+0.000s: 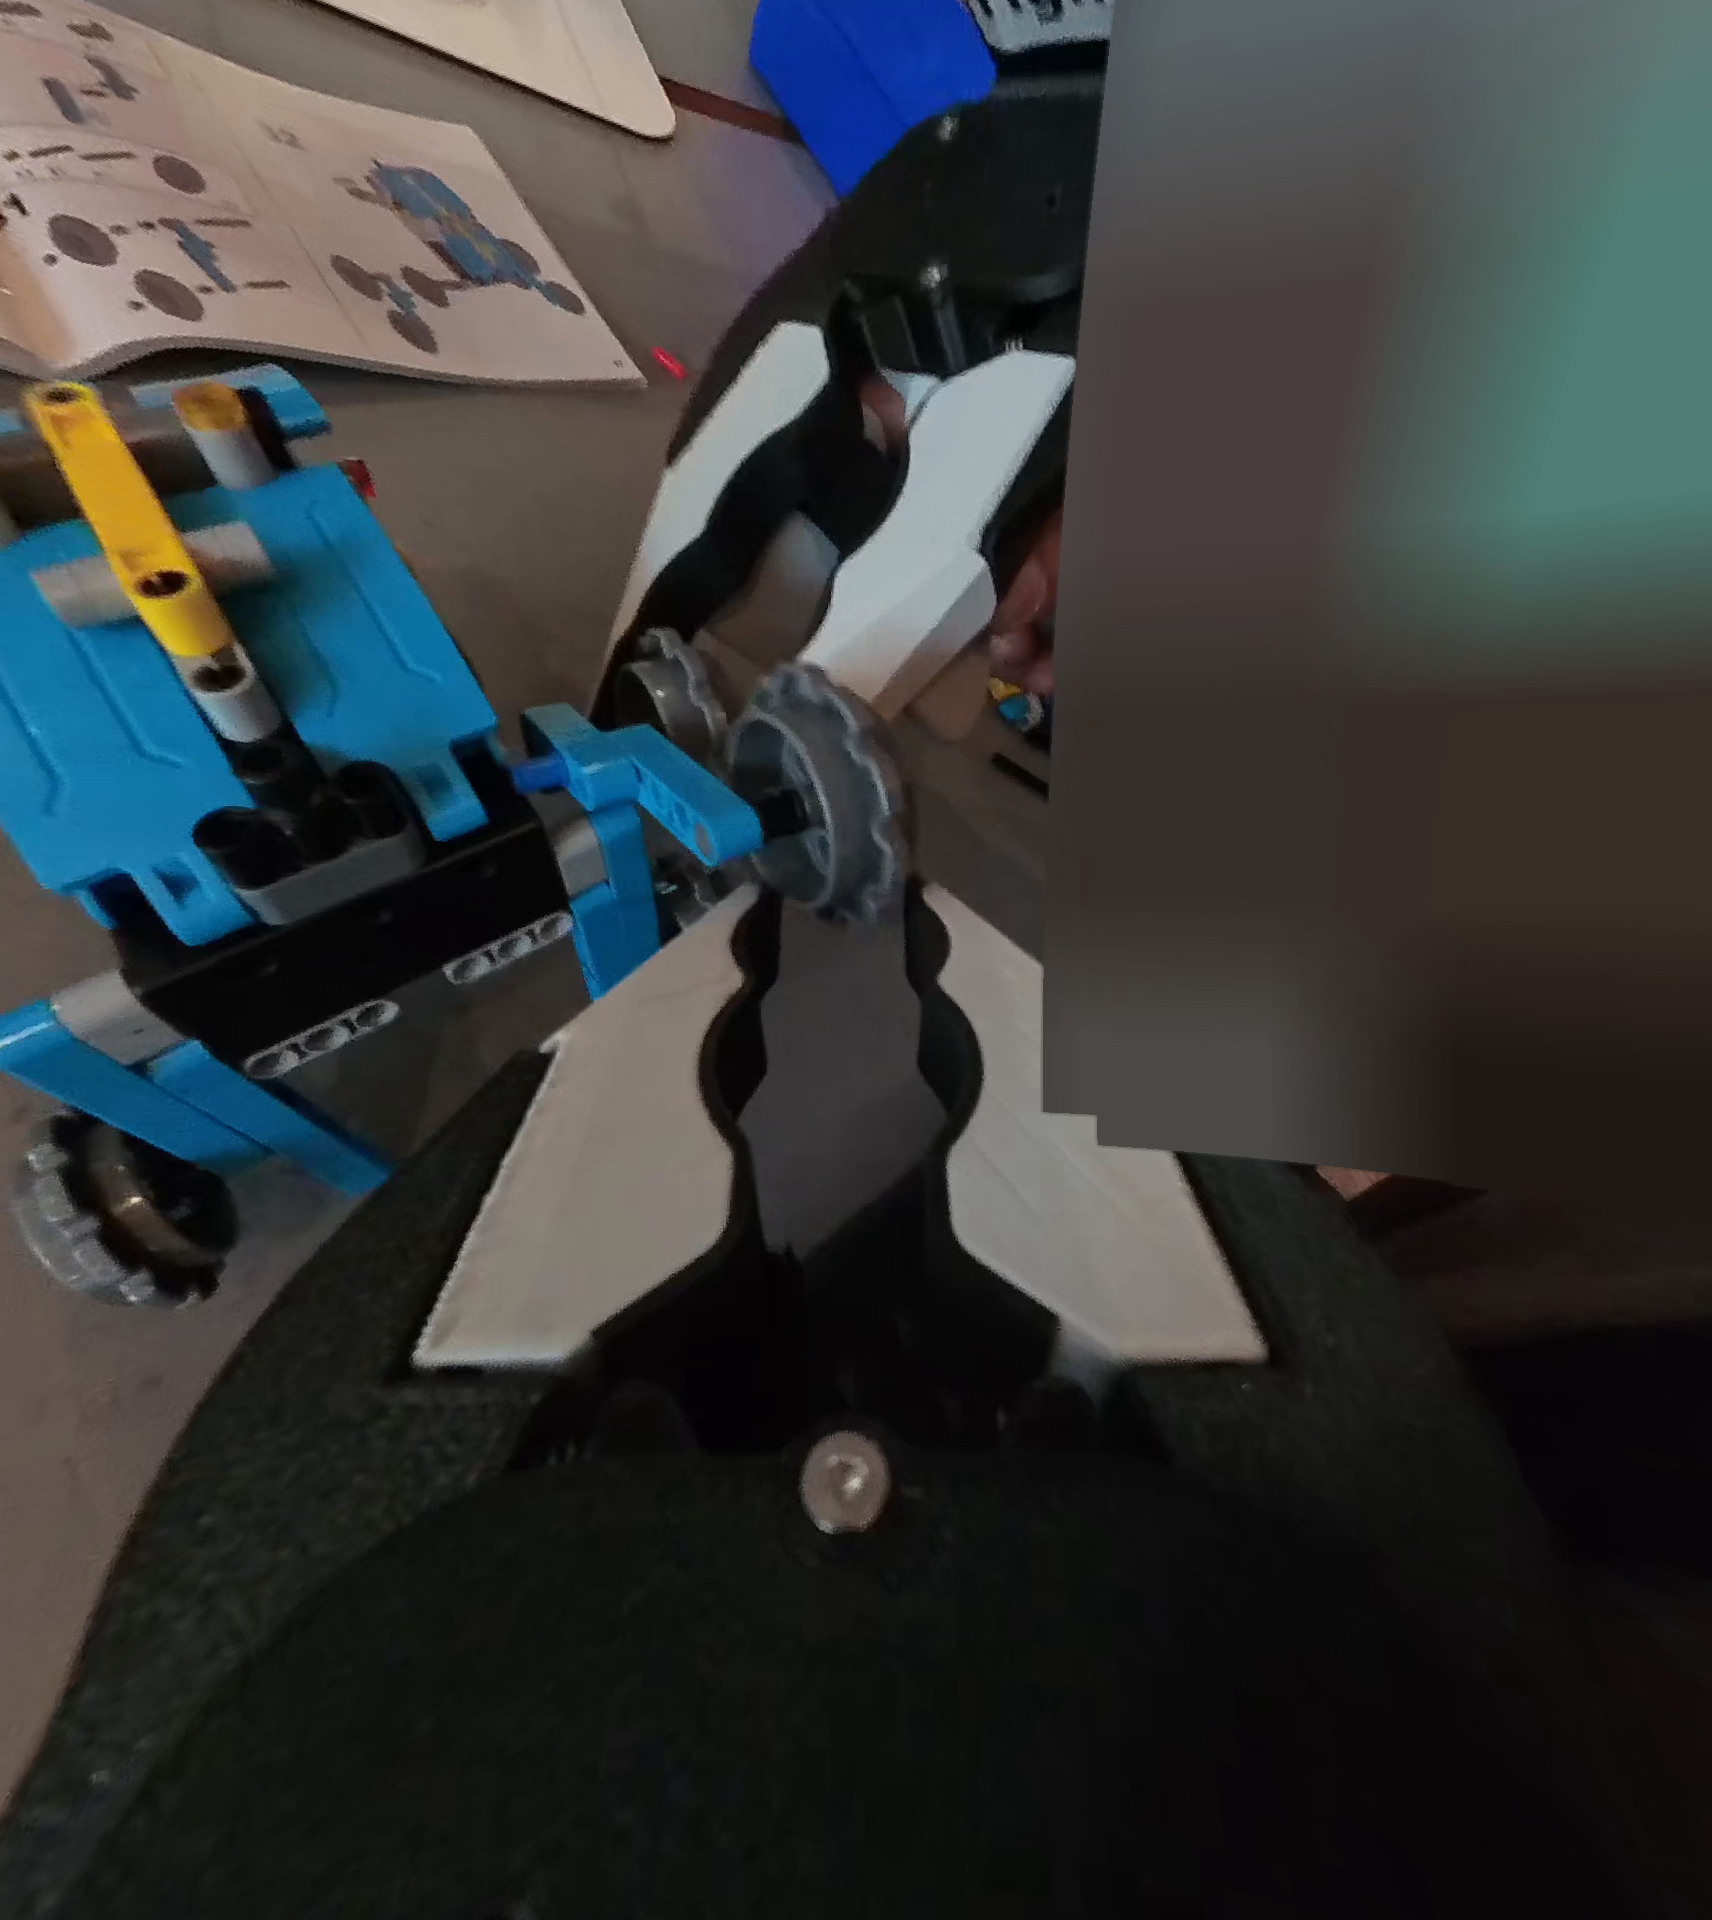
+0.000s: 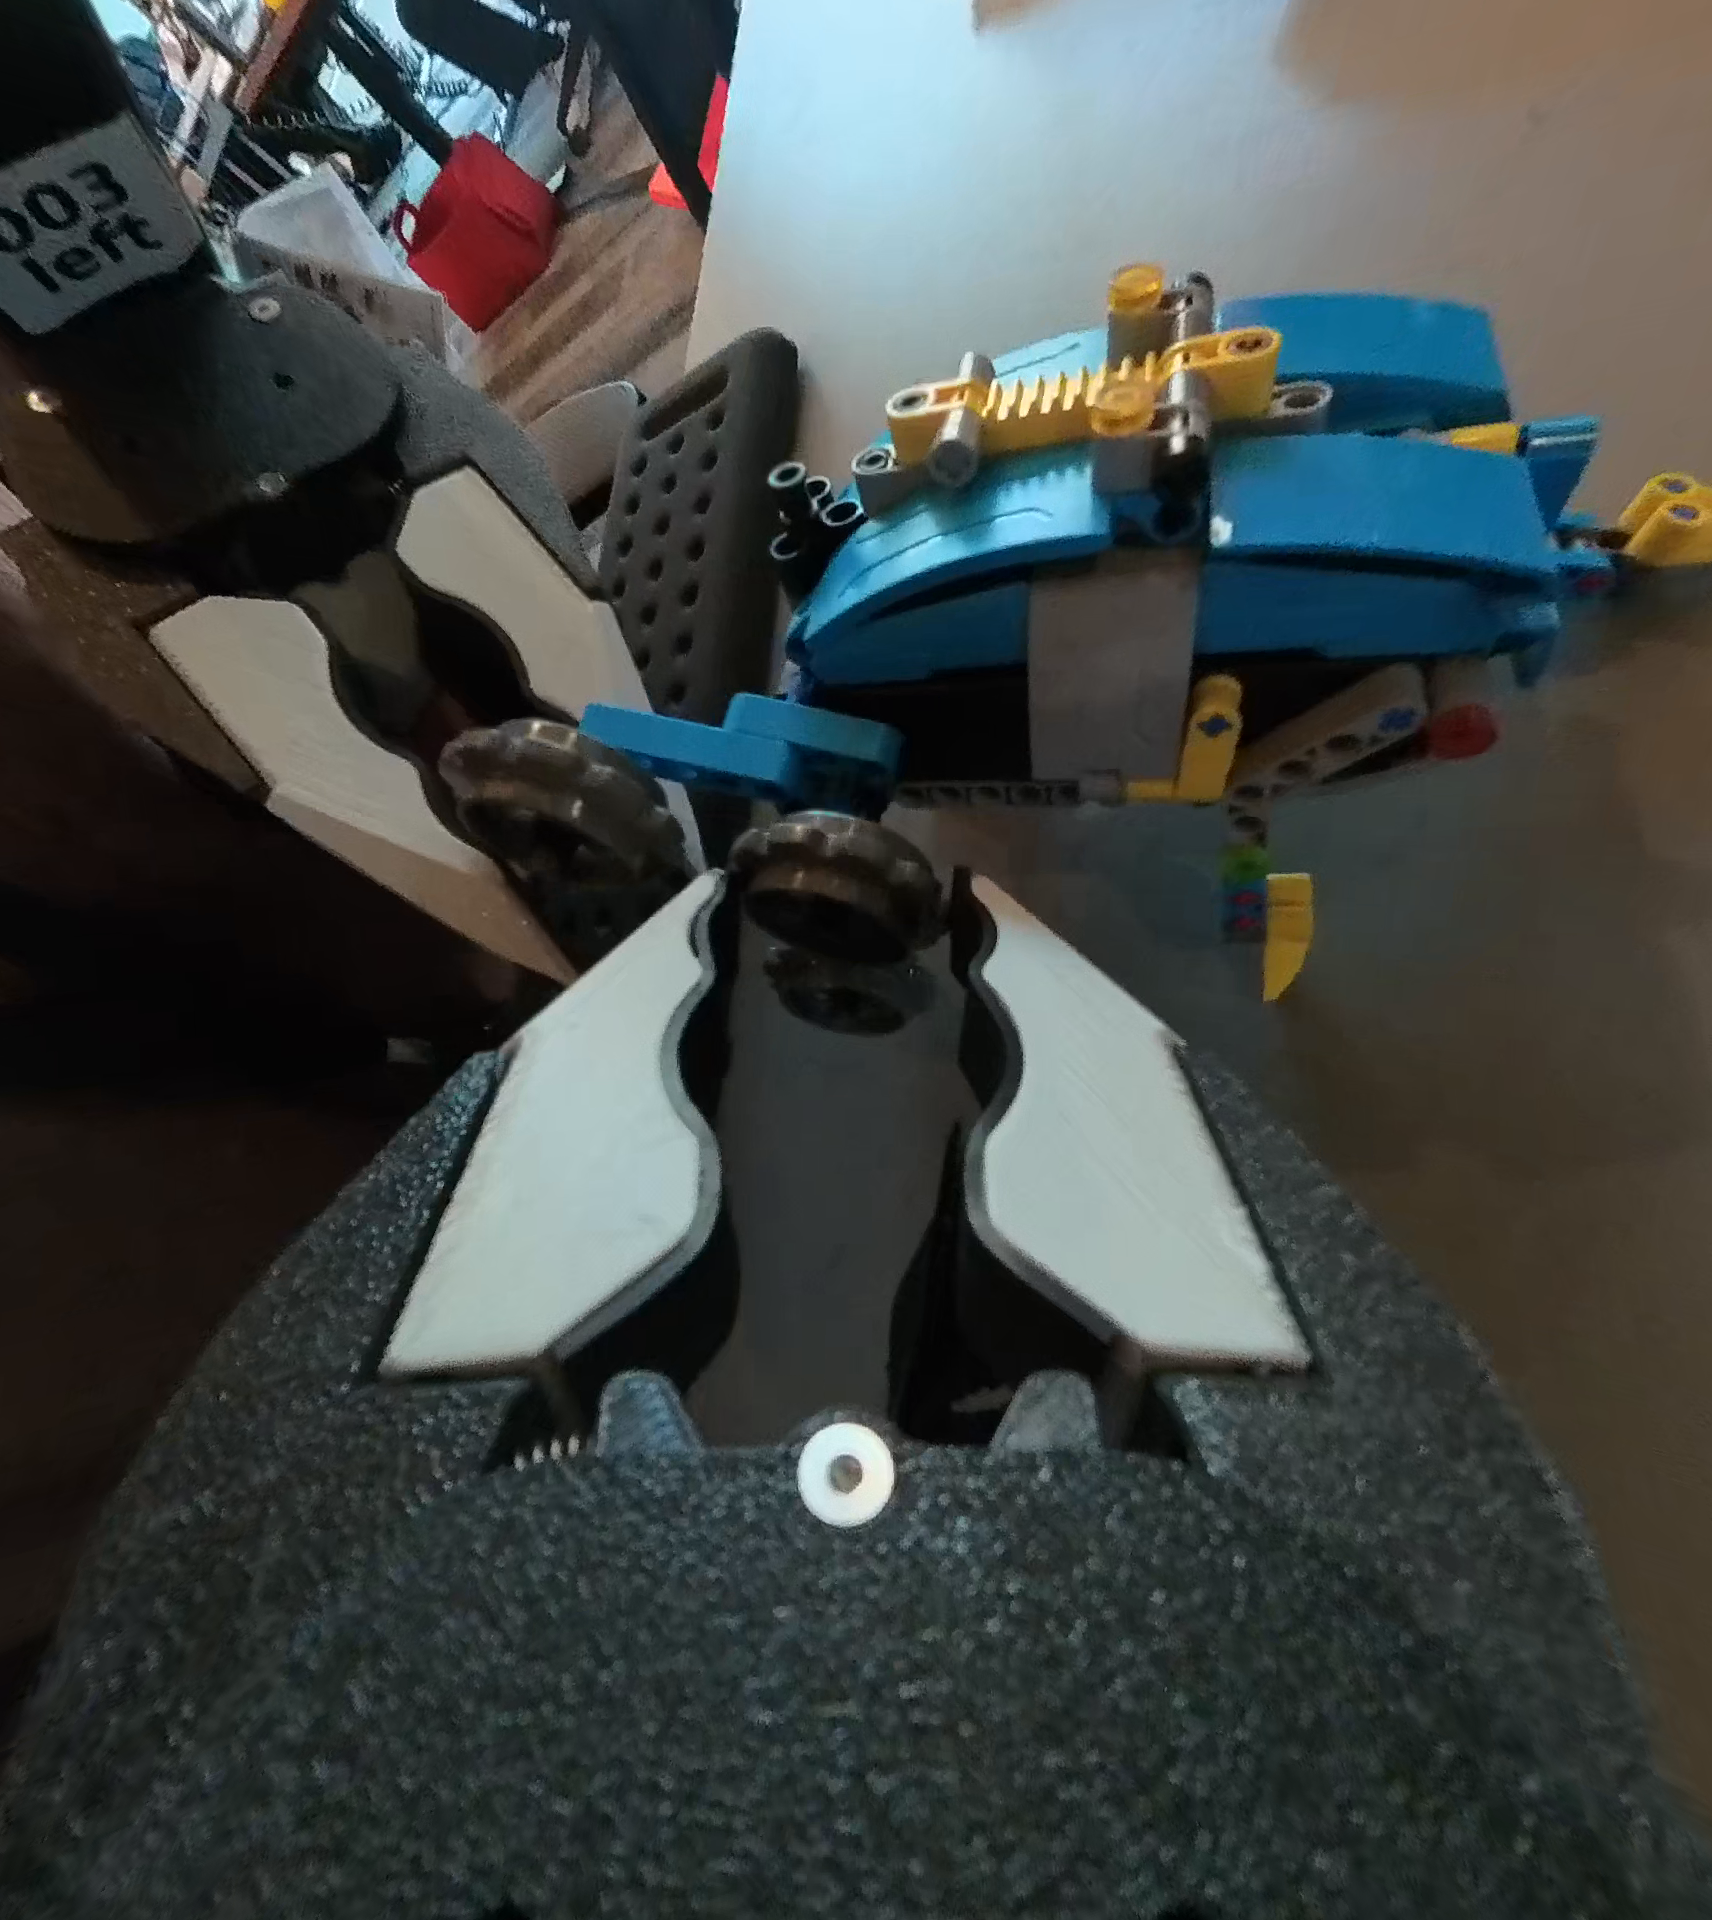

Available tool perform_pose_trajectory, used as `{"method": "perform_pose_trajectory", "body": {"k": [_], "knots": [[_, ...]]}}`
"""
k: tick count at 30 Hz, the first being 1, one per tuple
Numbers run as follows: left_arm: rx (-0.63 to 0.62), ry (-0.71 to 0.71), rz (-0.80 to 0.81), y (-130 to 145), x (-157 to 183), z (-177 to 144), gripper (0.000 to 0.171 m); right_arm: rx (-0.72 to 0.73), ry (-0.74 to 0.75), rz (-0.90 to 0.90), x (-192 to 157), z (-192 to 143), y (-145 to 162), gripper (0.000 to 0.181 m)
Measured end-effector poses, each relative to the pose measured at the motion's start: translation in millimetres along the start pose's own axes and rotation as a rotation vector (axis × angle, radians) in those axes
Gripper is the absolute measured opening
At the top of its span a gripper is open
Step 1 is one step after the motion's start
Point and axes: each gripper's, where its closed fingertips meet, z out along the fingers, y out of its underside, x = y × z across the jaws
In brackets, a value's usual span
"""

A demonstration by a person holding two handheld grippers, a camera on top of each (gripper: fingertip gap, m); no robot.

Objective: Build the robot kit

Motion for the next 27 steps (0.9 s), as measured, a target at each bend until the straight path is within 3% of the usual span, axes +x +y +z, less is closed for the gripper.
{"method": "perform_pose_trajectory", "body": {"k": [1, 7, 12, 15, 18, 22, 27], "knots": [[-0.010, 0.016, 0.004, 3, 2, 0, 0.023, -0.001, -0.002, -0.006, 0, 0, -1, 0.041], [-0.069, 0.085, 0.004, 23, 4, -11, 0.034, -0.039, -0.048, -0.015, -1, 3, -2, 0.041], [-0.004, 0.040, 0.200, 17, -26, -53, 0.037, -0.057, -0.076, -0.010, -1, 2, -4, 0.042], [-0.001, -0.053, 0.281, -6, -68, -69, 0.070, -0.069, -0.088, -0.006, -1, 4, -4, 0.042], [-0.026, 0.004, 0.268, -14, -85, -65, 0.089, -0.078, -0.085, -0.016, -1, 4, -5, 0.042], [-0.066, 0.141, 0.242, -13, -82, -48, 0.091, -0.091, -0.090, -0.024, 0, 4, -6, 0.042], [-0.085, 0.208, 0.171, -14, -74, -31, 0.094, -0.138, -0.095, -0.061, 2, 7, -3, 0.042]]}}
